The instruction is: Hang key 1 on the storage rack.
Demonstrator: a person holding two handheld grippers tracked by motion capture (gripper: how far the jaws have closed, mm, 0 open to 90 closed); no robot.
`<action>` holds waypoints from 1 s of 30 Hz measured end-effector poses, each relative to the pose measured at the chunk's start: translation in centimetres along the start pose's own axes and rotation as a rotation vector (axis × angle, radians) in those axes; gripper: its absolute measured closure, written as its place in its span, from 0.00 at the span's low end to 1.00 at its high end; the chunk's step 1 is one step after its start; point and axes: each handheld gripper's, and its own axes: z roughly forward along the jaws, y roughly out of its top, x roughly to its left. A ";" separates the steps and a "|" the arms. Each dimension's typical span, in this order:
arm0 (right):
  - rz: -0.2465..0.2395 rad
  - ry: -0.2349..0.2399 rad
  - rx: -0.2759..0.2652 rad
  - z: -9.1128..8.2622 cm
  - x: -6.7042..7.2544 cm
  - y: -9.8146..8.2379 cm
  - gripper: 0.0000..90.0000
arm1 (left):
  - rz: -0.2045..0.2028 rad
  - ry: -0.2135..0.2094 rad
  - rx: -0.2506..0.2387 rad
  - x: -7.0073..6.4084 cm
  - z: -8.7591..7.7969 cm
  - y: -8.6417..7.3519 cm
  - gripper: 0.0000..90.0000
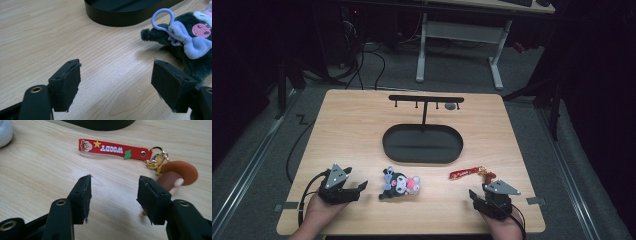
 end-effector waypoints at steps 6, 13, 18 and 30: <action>0.000 -0.006 0.041 -0.8 -0.6 -0.2 0.56 | 0.001 -0.001 -0.006 0.0 0.0 0.1 0.27; 0.037 -0.020 0.086 -1.8 -1.0 -0.5 0.61 | 0.009 -0.010 -0.007 -0.1 0.0 0.1 0.27; 0.079 -0.007 0.107 -2.2 -1.4 -0.7 0.61 | 0.008 -0.013 -0.003 0.0 0.1 0.1 0.27; 0.124 0.027 0.196 -2.3 -2.3 -1.2 0.55 | 0.008 -0.018 0.007 -0.1 0.1 0.0 0.27</action>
